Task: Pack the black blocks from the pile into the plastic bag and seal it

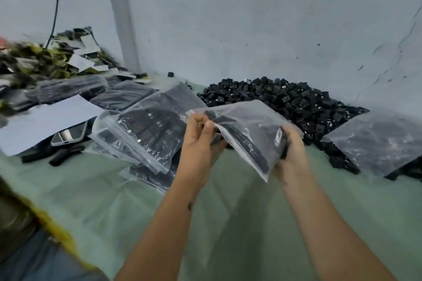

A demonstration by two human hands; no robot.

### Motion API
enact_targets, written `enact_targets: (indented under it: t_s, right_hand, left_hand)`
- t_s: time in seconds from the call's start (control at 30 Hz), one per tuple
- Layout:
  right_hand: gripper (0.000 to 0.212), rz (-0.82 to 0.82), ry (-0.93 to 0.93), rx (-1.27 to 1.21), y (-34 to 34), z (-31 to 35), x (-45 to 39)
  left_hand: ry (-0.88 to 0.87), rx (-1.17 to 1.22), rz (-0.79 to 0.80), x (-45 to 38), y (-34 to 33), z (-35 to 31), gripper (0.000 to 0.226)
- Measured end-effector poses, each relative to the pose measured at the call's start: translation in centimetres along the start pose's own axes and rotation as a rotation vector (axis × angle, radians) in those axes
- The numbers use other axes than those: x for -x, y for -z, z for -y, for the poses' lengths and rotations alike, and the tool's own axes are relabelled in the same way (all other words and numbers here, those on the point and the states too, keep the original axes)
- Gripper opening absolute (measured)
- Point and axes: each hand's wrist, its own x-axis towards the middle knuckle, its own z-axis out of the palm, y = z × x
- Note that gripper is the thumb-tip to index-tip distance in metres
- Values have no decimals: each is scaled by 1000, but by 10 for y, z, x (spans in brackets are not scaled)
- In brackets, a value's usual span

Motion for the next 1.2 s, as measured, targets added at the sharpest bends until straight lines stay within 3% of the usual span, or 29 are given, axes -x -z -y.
enact_targets:
  t_s: [0.13, 0.23, 0.33, 0.4, 0.5, 0.77, 0.9, 1.2]
  right_hand:
    - [35, 215, -30, -25, -85, -10, -22]
    - [22, 298, -100, 238, -133, -24, -42]
    - [36, 335, -264, 589, -141, -46, -56]
    - [44, 395, -322, 727, -137, -63, -61]
    - [72, 358, -280, 822, -129, -76, -75]
    - [87, 393, -102, 813, -149, -92, -96]
    - [87, 395, -56, 969, -167, -102, -111]
    - [84, 321, 96, 1305, -152, -106, -118]
  left_hand:
    - [-208, -7, -94, -35, 37, -57, 13]
    - [-293, -175, -269, -63, 73, -81, 19]
    - [-244, -578, -536, -76, 112, -68, 10]
    - [-124, -698, -644, -74, 133, -49, 9]
    - [-113, -755, -676, -74, 144, -37, 12]
    - [-197, -684, -771, -117, 159, -55, 14]
    - [-128, -679, -826, -127, 175, -49, 14]
    - [31, -784, -748, -122, 177, -38, 13]
